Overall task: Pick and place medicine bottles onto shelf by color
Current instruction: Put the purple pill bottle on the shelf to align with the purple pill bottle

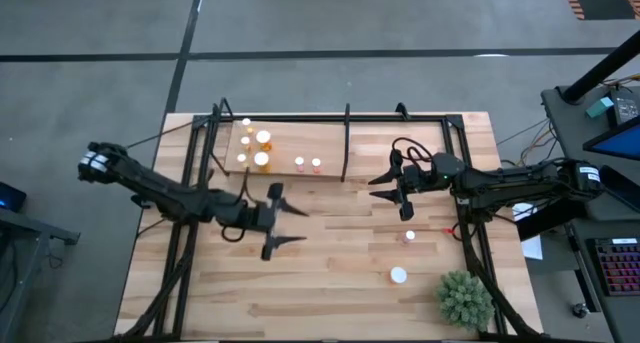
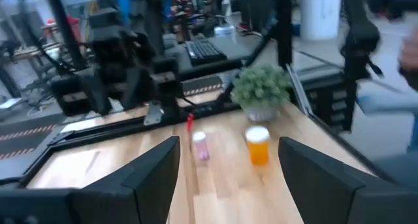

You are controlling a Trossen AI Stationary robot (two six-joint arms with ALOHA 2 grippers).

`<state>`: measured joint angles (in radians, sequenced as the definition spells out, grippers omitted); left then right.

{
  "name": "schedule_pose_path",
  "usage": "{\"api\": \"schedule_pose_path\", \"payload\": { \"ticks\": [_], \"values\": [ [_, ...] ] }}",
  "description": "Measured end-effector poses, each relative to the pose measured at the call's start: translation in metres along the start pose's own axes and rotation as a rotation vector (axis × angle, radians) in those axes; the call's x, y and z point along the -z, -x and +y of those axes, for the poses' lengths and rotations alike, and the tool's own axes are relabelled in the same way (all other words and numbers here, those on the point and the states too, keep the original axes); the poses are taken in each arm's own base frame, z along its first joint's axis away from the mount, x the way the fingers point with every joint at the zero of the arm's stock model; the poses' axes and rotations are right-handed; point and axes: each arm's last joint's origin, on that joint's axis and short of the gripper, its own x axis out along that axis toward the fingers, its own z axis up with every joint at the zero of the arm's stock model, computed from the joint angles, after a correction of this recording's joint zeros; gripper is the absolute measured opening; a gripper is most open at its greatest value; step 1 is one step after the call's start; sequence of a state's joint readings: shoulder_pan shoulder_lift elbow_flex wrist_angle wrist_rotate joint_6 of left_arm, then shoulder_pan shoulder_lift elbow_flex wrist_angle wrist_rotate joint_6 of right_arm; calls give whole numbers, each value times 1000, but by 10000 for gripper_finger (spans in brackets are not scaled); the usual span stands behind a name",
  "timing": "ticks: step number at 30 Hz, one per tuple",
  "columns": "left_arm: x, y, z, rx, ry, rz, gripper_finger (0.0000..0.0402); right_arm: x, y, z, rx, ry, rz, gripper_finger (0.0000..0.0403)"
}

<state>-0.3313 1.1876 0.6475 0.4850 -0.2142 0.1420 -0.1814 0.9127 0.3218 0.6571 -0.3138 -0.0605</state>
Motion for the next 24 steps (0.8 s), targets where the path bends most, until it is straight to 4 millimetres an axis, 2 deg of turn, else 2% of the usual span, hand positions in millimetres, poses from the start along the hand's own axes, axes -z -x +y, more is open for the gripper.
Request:
{"api": "schedule_pose_path", "payload": {
  "ticks": [2,5,9,13,21,24],
  "values": [
    [12,5,-4,14,-29,17,242,0,0,0,0,-1,-1,121],
    [19,11,-3,13,-27,19,242,-1,0,0,1,-13,-7,121],
    [12,18,0,7,-20,-19,242,-9,-4,-1,-1,-68,-1,121],
    [3,26,3,-3,-87,-63,242,-22,-13,3,-41,-76,105,121],
    [-11,41,9,-30,-279,-127,242,-67,-24,38,-201,-178,342,121],
    [-14,44,10,-38,-288,-139,242,-80,-23,56,-188,-222,413,121]
  ]
}}
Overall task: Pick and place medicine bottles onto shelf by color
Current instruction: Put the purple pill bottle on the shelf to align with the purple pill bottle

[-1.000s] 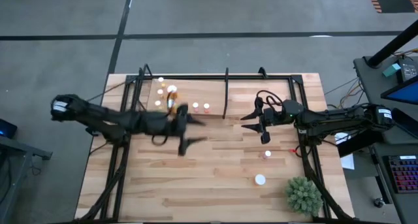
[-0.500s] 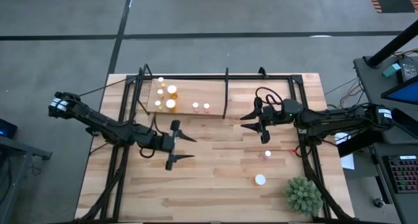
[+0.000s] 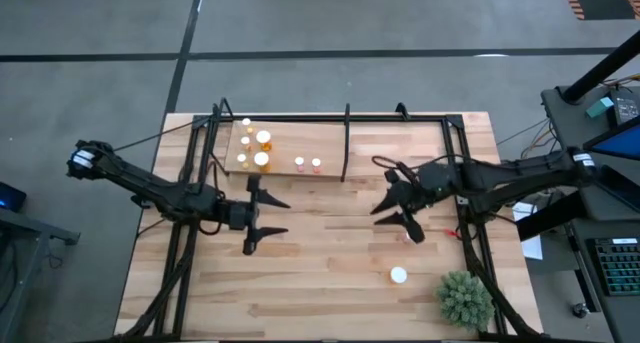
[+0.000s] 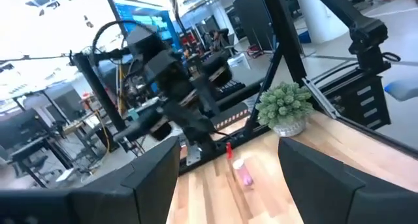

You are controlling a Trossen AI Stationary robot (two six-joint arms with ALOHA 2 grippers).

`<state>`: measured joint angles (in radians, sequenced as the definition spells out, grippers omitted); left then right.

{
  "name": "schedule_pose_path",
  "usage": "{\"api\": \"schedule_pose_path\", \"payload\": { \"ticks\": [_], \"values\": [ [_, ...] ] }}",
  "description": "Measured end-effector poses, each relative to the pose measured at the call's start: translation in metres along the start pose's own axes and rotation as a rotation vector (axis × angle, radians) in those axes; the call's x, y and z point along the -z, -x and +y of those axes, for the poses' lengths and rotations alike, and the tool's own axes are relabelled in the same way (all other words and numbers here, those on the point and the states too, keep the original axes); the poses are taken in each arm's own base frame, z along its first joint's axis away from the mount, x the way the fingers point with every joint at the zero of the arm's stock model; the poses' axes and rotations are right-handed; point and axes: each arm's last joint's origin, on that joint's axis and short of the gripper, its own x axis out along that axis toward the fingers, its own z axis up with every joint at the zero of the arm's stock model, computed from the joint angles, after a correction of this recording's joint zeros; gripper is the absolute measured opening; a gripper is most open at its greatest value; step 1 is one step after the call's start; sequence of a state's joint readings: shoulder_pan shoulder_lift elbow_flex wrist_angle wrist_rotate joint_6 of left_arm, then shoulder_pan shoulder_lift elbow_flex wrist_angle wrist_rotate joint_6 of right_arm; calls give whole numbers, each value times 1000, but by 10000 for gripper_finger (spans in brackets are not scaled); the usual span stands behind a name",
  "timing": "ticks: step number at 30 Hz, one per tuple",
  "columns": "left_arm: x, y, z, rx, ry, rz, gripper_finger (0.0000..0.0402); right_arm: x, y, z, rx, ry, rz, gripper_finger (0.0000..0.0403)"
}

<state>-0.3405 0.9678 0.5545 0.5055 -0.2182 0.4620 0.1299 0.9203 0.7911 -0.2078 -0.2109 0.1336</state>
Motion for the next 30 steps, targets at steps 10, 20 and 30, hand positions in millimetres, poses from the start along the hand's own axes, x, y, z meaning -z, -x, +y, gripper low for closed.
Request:
{"api": "schedule_pose_path", "payload": {
  "ticks": [10,20,30],
  "values": [
    [-14,15,11,-52,-43,-67,242,-6,21,32,202,-600,208,121],
    [-11,14,10,-44,-30,-35,242,35,12,29,596,-1100,594,121],
    [-12,15,10,-44,-30,-36,242,63,-32,22,694,-1039,917,150]
  ]
}}
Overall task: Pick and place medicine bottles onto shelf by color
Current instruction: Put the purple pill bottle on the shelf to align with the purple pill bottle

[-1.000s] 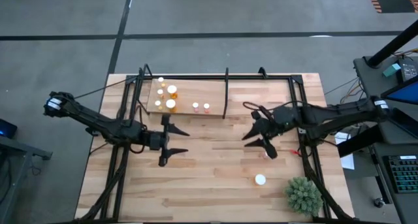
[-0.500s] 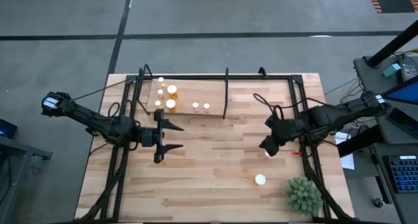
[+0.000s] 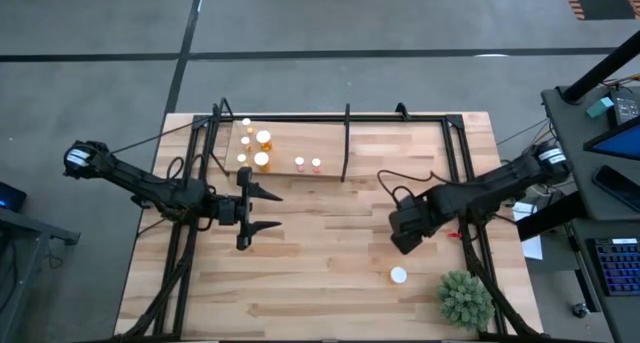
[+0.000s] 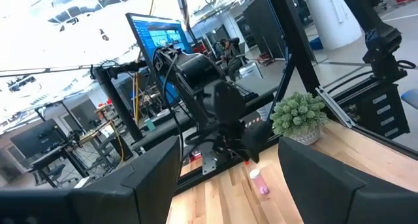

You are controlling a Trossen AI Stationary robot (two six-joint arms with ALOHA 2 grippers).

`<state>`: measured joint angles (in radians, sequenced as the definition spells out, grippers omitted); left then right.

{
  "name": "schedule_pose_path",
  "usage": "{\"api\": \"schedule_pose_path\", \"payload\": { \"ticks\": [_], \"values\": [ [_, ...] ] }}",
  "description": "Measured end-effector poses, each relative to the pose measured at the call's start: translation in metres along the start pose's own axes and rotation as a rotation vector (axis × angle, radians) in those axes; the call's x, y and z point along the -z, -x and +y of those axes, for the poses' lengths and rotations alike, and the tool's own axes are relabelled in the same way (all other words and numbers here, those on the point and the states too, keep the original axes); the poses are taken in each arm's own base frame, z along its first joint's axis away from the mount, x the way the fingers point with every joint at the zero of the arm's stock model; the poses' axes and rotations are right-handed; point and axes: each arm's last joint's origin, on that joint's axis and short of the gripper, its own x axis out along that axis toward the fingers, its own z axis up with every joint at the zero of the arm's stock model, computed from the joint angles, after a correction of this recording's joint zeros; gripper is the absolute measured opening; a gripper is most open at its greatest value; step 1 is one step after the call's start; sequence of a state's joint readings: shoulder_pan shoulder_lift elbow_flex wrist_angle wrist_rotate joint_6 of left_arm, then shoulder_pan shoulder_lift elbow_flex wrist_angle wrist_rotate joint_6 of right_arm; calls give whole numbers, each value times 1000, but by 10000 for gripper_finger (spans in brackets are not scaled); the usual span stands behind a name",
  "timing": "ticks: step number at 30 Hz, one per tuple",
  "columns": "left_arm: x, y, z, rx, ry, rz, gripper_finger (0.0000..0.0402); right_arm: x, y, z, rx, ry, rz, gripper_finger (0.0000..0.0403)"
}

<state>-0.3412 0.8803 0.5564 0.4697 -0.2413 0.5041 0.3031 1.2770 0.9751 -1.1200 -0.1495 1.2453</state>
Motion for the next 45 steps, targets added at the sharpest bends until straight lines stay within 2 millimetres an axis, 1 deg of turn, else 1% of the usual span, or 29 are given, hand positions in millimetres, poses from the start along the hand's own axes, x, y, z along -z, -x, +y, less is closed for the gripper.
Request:
{"api": "schedule_pose_path", "payload": {
  "ticks": [5,9,12,15,17,19,23,30,33,36,38,40,42,45],
  "values": [
    [0,0,0,0,0,0,242,-2,-7,3,28,3,6,211],
    [0,0,0,-2,0,2,242,-5,-11,5,53,3,-35,254],
    [0,0,0,-3,0,1,242,-7,-18,6,72,6,-36,273],
    [0,0,0,-3,0,1,242,-9,-27,9,74,13,-39,277],
    [0,0,0,-3,0,2,242,-10,-31,9,94,22,-34,269],
    [0,0,0,-4,0,2,242,-11,-33,10,104,30,-30,252],
    [0,0,0,-6,-1,4,242,-12,-37,13,98,41,-32,201],
    [0,0,0,-8,0,5,242,-12,-37,13,92,43,-27,123],
    [0,0,0,-10,-1,6,242,-12,-36,13,89,50,-17,105],
    [0,0,0,-10,0,6,242,-12,-35,13,86,80,-14,102],
    [0,0,0,-10,0,6,242,-12,-29,18,64,129,-10,108],
    [0,0,0,-10,0,6,242,-13,-18,27,7,187,-14,113],
    [0,0,0,-11,0,6,242,-14,-2,38,-48,246,-35,114],
    [0,0,1,-29,0,10,242,-18,28,56,-136,353,-110,110]
  ]
}}
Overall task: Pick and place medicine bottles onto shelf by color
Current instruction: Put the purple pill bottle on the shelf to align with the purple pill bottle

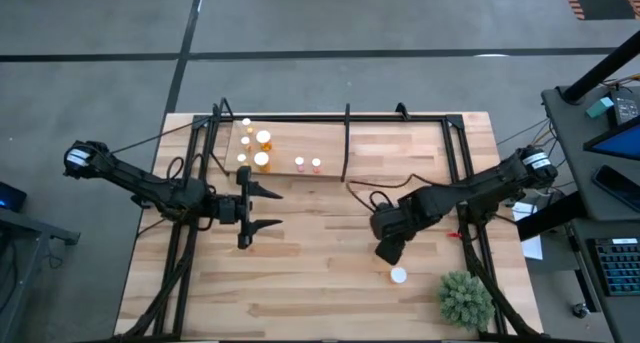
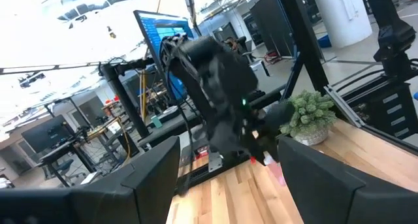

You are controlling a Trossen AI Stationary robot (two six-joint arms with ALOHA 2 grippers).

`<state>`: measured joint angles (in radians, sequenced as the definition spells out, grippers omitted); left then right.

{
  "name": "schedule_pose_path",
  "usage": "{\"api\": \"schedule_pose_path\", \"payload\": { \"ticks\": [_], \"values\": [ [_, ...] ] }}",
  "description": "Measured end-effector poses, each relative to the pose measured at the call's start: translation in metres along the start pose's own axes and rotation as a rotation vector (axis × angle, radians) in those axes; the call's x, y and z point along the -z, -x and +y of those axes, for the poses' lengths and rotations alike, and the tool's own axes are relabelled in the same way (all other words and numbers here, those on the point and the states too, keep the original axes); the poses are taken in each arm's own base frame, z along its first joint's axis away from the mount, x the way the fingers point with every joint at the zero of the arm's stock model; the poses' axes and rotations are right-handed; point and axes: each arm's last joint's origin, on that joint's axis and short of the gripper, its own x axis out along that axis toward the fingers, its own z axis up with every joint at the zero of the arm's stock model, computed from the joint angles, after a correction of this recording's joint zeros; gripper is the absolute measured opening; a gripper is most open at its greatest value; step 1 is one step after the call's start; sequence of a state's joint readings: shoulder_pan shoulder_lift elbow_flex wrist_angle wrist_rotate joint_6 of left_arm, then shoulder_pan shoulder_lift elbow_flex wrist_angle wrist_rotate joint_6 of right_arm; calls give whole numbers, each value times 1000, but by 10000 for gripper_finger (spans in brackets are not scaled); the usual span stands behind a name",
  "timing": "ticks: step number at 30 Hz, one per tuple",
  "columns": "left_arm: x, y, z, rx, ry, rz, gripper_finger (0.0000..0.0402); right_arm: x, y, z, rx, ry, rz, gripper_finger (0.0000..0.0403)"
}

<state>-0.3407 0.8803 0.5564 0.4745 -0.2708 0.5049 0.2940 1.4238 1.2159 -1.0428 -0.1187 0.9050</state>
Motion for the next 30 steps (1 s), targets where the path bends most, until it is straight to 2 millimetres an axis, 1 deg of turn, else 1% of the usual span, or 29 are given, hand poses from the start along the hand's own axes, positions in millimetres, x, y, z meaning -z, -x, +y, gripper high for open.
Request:
{"api": "schedule_pose_path", "payload": {
  "ticks": [4,7,11,14,17,21,23,26,30],
  "values": [
    [-1,0,1,-6,3,-10,242,-25,37,17,-32,154,-180,108],
    [-1,1,2,-30,4,1,242,-48,62,25,-24,278,-303,107],
    [0,1,5,-121,5,49,242,-88,89,27,24,452,-434,107],
    [1,1,6,-160,5,74,242,-123,102,23,74,565,-502,106],
    [2,2,6,-173,4,87,242,-158,111,13,133,655,-548,106],
    [3,3,6,-187,4,95,242,-200,120,-10,202,681,-601,106],
    [3,3,6,-186,8,97,242,-218,123,-23,231,668,-615,106],
    [3,5,6,-183,26,103,242,-240,123,-46,257,601,-616,106],
    [1,10,9,-186,31,98,242,-265,116,-75,264,506,-602,106]
  ]
}}
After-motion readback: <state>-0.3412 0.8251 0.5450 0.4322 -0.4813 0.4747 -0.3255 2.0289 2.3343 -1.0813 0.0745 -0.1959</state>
